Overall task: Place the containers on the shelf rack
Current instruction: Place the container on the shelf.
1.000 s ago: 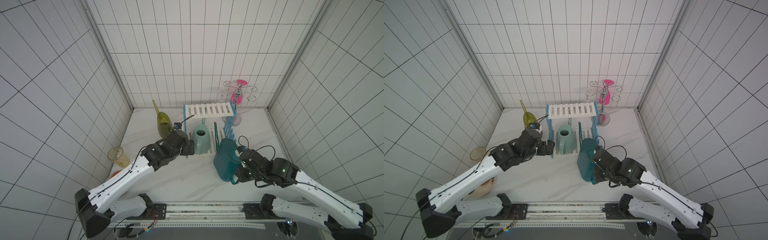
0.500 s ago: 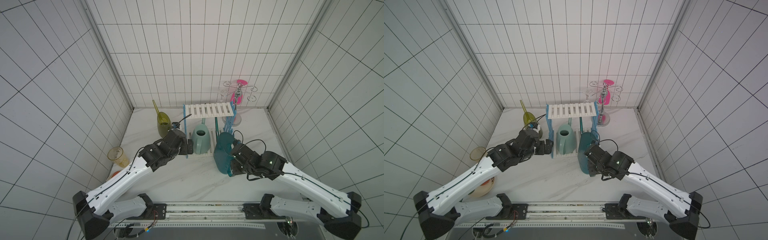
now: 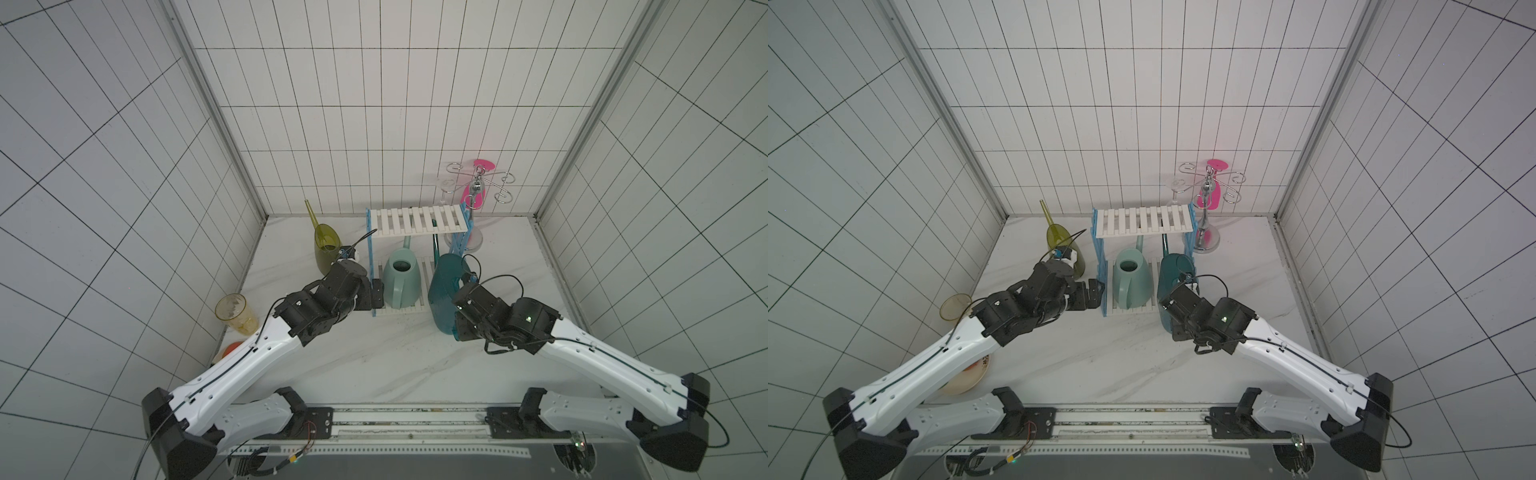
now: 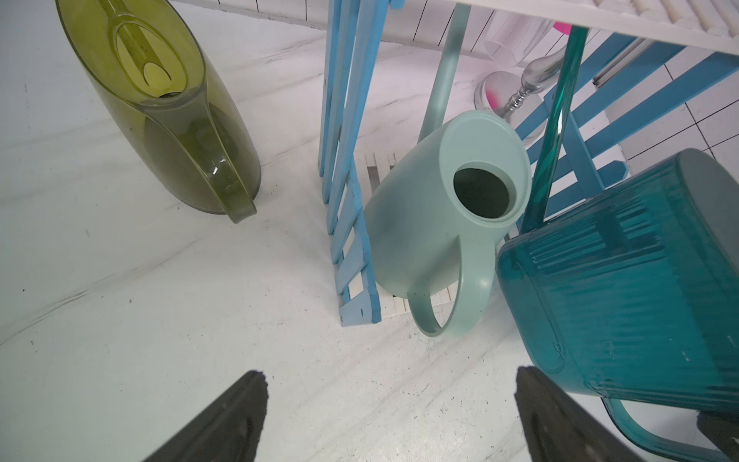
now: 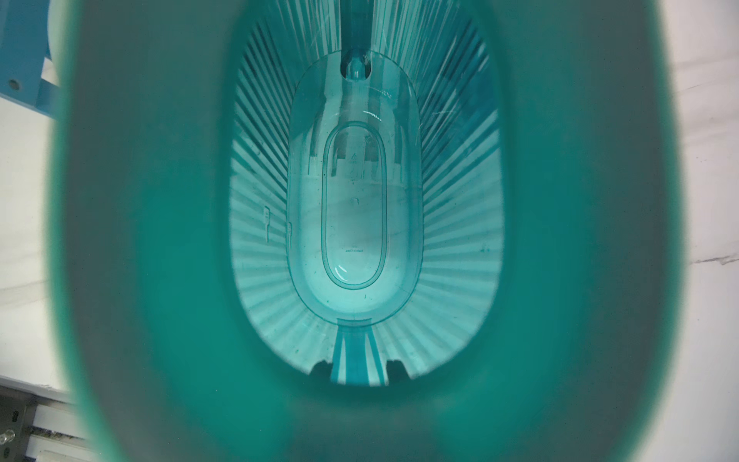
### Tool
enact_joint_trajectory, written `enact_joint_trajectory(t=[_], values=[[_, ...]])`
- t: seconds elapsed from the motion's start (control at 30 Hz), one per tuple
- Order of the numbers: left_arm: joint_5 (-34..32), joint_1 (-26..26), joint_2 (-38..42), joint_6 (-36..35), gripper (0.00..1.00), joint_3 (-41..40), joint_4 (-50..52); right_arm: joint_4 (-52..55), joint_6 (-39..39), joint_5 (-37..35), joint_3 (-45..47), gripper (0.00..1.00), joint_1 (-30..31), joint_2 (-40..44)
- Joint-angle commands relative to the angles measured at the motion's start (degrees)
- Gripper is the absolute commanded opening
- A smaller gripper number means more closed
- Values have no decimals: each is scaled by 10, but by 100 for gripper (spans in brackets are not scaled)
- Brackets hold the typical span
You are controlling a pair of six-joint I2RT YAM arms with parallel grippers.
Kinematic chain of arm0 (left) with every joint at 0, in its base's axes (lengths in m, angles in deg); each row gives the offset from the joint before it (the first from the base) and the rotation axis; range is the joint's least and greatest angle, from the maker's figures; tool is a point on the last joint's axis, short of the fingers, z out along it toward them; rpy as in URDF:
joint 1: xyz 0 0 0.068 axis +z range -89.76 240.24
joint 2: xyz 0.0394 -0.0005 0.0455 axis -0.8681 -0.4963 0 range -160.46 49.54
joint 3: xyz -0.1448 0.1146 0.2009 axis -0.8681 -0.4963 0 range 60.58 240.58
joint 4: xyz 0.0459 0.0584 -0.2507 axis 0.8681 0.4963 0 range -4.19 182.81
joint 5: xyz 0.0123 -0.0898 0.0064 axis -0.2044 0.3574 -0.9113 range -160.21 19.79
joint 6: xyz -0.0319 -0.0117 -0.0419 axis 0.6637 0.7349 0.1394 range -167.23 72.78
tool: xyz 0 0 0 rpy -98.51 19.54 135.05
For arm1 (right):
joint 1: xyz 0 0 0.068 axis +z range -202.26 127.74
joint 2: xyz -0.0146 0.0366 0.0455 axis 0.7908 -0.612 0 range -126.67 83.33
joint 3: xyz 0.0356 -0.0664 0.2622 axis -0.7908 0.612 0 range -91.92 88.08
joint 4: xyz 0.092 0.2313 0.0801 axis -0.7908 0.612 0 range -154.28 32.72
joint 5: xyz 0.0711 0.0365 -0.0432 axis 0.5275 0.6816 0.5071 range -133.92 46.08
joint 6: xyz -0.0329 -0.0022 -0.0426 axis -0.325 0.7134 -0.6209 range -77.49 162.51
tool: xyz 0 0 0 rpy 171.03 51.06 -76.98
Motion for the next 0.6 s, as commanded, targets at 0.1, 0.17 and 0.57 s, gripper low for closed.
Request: enact_joint_trajectory(t=[0.1,0.17,0.57], values=[[6,3,10,2,99,-6,-13,-59,-15,-50,-30,0,-18,-23],[8,3,10,2,99,-8,-14,-65,-14,-54,-31,0,-25,-31],[12,8,14,-2,99,-15,-16,-117,-20,-59,-29,0,-63,-95]])
